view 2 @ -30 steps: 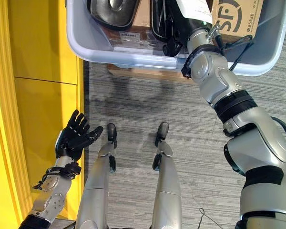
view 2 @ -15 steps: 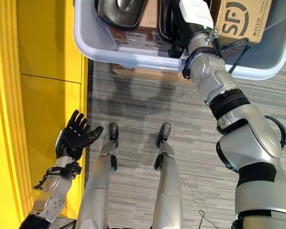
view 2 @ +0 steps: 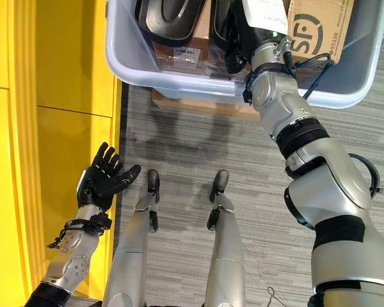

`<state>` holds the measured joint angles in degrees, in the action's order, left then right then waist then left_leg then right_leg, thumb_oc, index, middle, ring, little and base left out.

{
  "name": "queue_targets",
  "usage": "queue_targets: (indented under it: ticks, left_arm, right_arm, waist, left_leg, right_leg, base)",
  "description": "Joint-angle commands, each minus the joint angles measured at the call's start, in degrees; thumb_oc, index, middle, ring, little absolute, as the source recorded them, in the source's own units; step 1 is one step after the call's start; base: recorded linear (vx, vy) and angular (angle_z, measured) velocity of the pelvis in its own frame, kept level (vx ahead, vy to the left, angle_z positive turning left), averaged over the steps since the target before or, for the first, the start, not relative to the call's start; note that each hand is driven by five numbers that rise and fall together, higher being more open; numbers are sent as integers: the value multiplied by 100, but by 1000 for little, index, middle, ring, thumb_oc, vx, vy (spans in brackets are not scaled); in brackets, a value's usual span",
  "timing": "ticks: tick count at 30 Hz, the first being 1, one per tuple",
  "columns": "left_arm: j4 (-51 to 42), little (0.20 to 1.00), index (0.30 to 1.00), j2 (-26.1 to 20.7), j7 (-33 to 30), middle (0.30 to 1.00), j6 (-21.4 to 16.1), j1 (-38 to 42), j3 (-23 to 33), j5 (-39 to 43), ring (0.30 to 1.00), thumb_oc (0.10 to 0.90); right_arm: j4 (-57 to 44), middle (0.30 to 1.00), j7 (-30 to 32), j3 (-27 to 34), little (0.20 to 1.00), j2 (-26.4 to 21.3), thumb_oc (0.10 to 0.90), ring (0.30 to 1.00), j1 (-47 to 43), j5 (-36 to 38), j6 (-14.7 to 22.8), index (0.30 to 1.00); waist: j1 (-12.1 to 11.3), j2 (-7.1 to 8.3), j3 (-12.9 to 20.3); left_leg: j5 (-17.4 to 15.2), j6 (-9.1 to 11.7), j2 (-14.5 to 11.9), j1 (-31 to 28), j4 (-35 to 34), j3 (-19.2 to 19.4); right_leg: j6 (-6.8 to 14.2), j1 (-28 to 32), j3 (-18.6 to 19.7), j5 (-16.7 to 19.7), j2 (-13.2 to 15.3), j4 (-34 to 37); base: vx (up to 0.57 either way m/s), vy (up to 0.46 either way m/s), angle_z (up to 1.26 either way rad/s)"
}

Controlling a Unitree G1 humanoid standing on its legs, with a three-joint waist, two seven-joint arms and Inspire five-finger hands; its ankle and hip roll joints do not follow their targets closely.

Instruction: Move parts from the plastic box to the shelf.

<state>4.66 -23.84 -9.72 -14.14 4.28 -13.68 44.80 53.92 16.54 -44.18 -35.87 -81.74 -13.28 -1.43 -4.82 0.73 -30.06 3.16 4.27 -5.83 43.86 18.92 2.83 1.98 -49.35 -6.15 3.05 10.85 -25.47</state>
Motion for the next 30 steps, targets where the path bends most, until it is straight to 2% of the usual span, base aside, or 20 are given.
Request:
queue_targets:
  ticks: [1, 2, 3, 4, 8, 12, 13, 20, 30]
  left_arm:
    - [-537, 1000, 1000, -192, 45, 1000, -408, -89, -12, 45, 1000, 900]
    - [-535, 1000, 1000, -213, 77, 1000, -394, -50, -23, 47, 1000, 900]
    - [-528, 1000, 1000, -211, 77, 1000, -391, -67, -33, 49, 1000, 900]
    - [-520, 1000, 1000, -225, 98, 1000, -389, -37, -26, 54, 1000, 900]
    - [-437, 1000, 1000, -250, 175, 1000, -332, -25, -73, 74, 1000, 900]
    - [-405, 1000, 1000, -265, 243, 1000, -289, -25, -71, 79, 1000, 900]
    - [-381, 1000, 1000, -276, 298, 1000, -261, -59, -50, 92, 1000, 900]
    - [-267, 1000, 1000, -378, 486, 1000, -150, -227, 13, 90, 1000, 900]
    - [-161, 1000, 1000, -508, 713, 1000, 18, -499, 168, 72, 1000, 900]
  right_arm:
    - [-133, 300, -157, -156, 300, 39, 400, 300, 33, 104, 126, 300]
    - [-194, 300, -172, -131, 300, 30, 400, 300, 41, 105, 133, 300]
    - [-190, 300, -176, -135, 300, 36, 400, 300, 61, 107, 132, 300]
    - [-213, 300, -188, -132, 300, 21, 400, 300, 68, 96, 140, 300]
    - [-358, 300, -246, -84, 300, -27, 400, 300, 173, 99, 153, 300]
    - [-449, 300, -272, -10, 300, -69, 400, 300, 259, 106, 159, 300]
    - [-544, 300, -300, 63, 300, -117, 400, 300, 337, 115, 172, 300]
    - [-725, 300, -398, 175, 300, -241, 400, 300, 540, 130, 211, 300]
    - [-1133, 300, -504, 227, 300, -585, 400, 300, 641, -13, 272, 300]
  waist:
    - [18, -221, 27]
    - [-1, -211, 27]
    - [3, -208, 27]
    - [-12, -206, 27]
    - [-60, -161, 27]
    - [-86, -138, 27]
    - [-106, -130, 56]
    - [-139, -21, 478]
    - [-73, 86, 1074]
  left_leg:
    - [-796, -62, -29, -261, 305, -12]
    - [-606, -95, -40, -320, 201, 6]
    - [-771, -58, -30, -426, 233, -23]
    - [-597, -91, -33, -440, 158, -18]
    - [-552, -58, -24, -1023, -49, -69]
    - [-514, -50, -26, -1337, -169, -104]
    - [-481, -42, -20, -1572, -282, -134]
    - [-327, 0, -82, -2238, -739, -227]
    - [-143, 17, -218, -2841, -1197, -240]
  right_leg:
    - [393, 659, 42, -1123, 53, -505]
    - [355, 721, -14, -959, 47, -412]
    - [396, 815, 13, -1115, 52, -466]
    - [355, 842, -14, -960, 39, -385]
    - [380, 1437, -120, -957, 66, -237]
    - [386, 1781, -163, -958, 66, -119]
    - [395, 2043, -210, -952, 64, -9]
    - [418, 2721, -351, -871, 13, 451]
    - [440, 3304, -424, -758, -27, 957]
  base:
    - [-96, -21, 3]
    - [0, 0, 0]
    - [-93, -17, 2]
    - [0, 0, 0]
    - [-23, -34, 5]
    - [2, -18, 10]
    - [22, -37, 3]
    - [25, -13, 2]
    - [25, -7, 1]
